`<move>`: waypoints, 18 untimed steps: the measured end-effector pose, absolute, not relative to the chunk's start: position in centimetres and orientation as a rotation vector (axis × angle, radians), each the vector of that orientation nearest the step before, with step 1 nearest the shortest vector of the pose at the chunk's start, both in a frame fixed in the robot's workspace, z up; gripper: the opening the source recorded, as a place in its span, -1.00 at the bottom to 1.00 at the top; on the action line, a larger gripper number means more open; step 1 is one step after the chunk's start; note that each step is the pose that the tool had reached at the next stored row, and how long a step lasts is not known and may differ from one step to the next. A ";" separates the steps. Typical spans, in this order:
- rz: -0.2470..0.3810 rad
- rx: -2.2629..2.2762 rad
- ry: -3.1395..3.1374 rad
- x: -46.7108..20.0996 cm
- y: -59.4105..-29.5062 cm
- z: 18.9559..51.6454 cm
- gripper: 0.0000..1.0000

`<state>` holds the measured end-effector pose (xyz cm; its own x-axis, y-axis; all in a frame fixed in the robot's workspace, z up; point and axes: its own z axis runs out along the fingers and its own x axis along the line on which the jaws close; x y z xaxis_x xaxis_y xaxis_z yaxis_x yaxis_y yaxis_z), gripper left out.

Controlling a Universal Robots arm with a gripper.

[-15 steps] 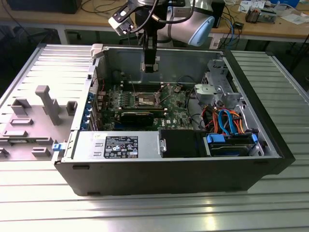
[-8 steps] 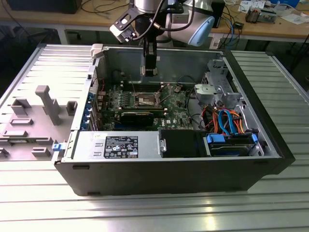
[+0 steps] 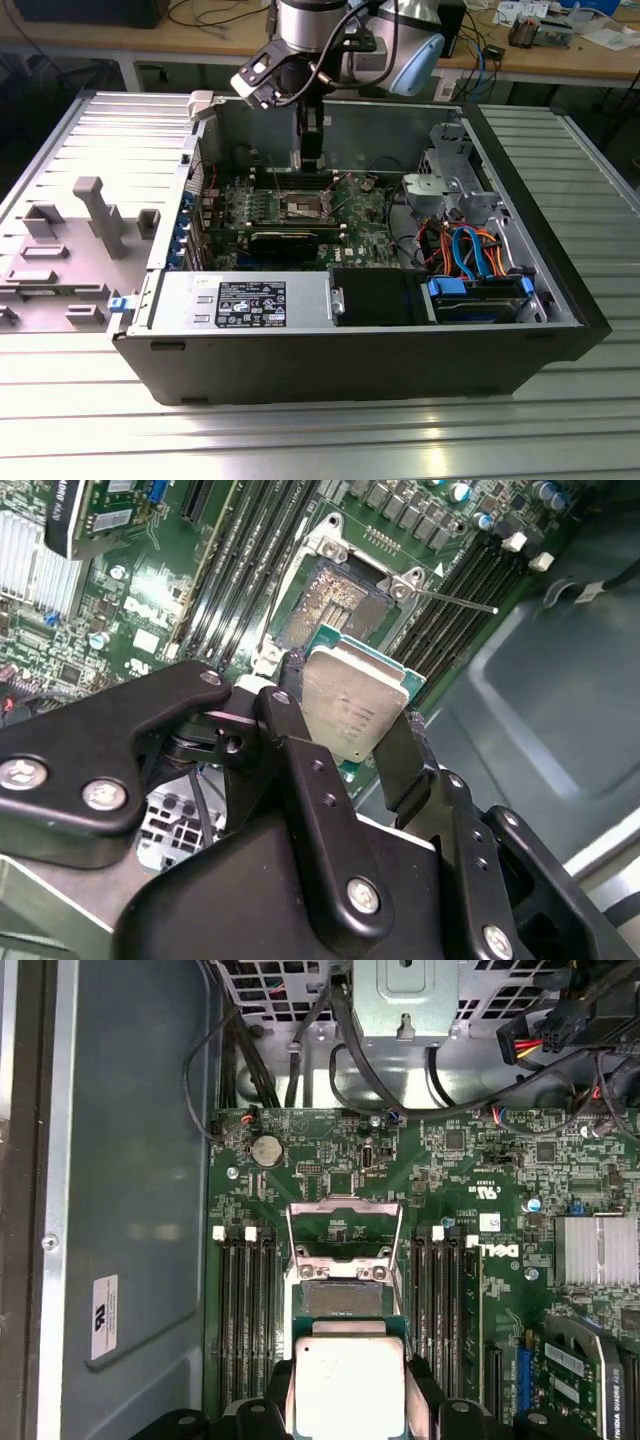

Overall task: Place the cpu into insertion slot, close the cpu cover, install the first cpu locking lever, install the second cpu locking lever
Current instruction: 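Place the cpu into insertion slot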

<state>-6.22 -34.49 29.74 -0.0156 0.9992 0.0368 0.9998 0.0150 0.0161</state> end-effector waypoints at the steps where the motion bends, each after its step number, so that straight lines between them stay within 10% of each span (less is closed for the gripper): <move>1: -0.058 -2.193 -2.227 -6.2 -34.4 29.4 0.06; 18: -0.024 -2.216 -2.236 -6.2 -33.7 25.7 0.06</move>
